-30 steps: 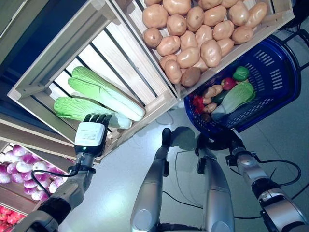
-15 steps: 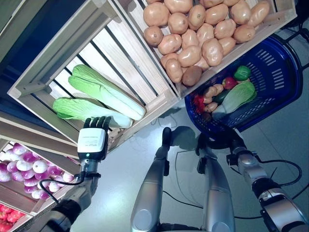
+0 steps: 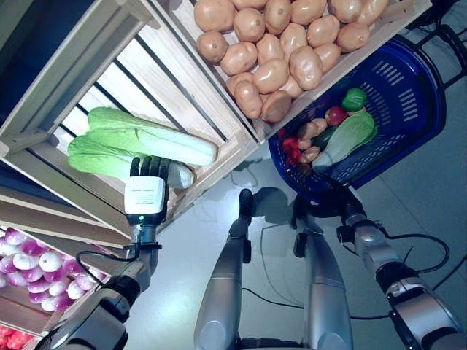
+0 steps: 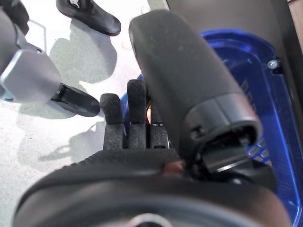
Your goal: Put vegetables into the basket
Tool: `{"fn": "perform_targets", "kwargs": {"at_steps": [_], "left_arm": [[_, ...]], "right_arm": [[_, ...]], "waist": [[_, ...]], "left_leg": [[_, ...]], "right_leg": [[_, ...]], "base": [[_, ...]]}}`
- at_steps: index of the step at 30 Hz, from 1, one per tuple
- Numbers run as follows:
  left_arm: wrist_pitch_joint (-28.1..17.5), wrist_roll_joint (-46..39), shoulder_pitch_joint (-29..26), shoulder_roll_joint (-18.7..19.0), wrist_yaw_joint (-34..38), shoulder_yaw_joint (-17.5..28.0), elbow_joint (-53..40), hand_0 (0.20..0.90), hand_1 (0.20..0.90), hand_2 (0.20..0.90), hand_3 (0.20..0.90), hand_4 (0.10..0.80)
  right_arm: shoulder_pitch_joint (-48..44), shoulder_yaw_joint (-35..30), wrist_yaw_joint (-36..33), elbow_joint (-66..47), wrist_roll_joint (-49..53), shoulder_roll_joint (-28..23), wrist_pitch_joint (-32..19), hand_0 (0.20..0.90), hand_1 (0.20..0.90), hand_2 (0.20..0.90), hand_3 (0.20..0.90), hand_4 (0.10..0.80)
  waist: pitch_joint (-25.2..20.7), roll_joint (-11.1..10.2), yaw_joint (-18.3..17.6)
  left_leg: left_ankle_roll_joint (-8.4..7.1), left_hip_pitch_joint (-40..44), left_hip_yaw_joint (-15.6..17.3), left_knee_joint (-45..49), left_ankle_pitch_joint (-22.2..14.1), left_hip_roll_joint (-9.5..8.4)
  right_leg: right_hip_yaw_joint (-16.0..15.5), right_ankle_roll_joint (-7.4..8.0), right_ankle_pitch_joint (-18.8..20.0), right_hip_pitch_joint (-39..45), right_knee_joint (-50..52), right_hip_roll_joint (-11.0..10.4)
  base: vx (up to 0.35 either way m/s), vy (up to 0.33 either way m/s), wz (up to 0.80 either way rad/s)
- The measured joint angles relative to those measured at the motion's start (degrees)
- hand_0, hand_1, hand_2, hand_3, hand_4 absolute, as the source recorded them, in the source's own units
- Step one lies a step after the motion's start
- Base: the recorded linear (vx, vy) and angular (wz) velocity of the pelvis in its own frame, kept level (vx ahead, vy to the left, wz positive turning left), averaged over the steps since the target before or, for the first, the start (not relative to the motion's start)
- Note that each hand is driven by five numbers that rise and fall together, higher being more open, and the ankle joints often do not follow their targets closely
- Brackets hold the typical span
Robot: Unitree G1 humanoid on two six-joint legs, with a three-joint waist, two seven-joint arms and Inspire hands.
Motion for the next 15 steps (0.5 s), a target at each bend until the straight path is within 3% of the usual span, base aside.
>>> {"fn": "perform_targets", "kwargs": {"at_steps": [5, 15], "left_arm": [[0.0, 0.6, -3.7, -0.1, 0.0, -1.1, 1.7, 0.900, 0.900, 0.900, 0.900, 0.800], [0.0, 0.5, -4.9, -0.1, -1.6, -1.1, 2.3, 0.900, 0.900, 0.900, 0.900, 0.800]], "right_arm": [[0.0, 0.1, 0.2, -0.3, 0.1, 0.7, 0.0, 0.900, 0.900, 0.900, 0.900, 0.800], [-0.3, 0.2, 0.4, -0.4, 0.1, 0.8, 0.0, 0.900, 0.900, 0.900, 0.900, 0.800]], "waist": [[0.1, -1.0, -0.5], [0.1, -1.1, -1.1]], "left_leg": [[-0.13, -0.3, 0.0, -0.3, 0.1, -0.01], [-0.13, -0.3, 1.1, -0.4, 0.0, 0.00]], "right_leg": [[0.4, -0.03, 0.0, -0.4, 0.0, 0.2], [1.3, -0.03, 0.0, -1.1, 0.3, 0.2]], "base": [[-0.001, 0.001, 0.01], [0.006, 0.025, -0.03]]}}
